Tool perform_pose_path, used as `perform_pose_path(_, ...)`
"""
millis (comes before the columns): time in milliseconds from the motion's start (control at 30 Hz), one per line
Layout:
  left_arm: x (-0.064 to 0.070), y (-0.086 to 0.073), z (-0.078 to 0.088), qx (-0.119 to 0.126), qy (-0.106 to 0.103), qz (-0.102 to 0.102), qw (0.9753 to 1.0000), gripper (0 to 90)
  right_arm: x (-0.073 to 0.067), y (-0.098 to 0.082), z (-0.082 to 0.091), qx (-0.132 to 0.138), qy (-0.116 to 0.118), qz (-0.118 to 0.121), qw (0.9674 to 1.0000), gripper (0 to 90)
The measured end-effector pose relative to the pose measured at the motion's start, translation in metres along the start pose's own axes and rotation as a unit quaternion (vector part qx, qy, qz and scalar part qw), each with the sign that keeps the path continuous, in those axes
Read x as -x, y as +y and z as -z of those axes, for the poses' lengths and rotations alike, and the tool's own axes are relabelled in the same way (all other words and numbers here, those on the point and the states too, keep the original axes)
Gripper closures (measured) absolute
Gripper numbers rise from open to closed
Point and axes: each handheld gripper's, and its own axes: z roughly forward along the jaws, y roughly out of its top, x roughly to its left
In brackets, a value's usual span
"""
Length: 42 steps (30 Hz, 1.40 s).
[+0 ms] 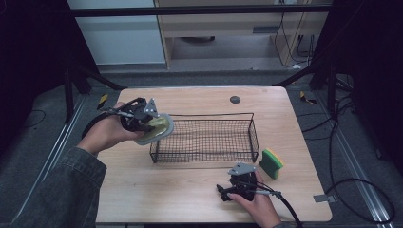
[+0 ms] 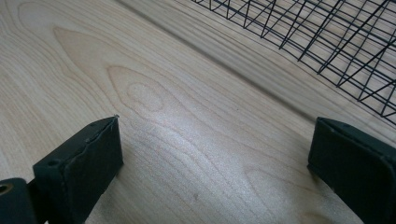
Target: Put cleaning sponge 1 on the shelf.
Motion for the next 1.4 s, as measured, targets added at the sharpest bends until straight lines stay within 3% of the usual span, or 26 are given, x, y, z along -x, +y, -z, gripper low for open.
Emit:
perform_pose_path(1067, 0.01, 0.027, -0.015, 0.005, -0.009, -0.034, 0.9994, 70.7, 0.001, 0.001, -0.001, 0.0, 0.0, 0.005, 1.0, 3.2)
perform_pose_path(1400, 0.013, 0.033, -0.024, 0.005, -0.015, -0.054, 0.9984, 70.6, 0.001, 0.001, -0.001, 0.001, -0.001, 0.004, 1.0, 3.2)
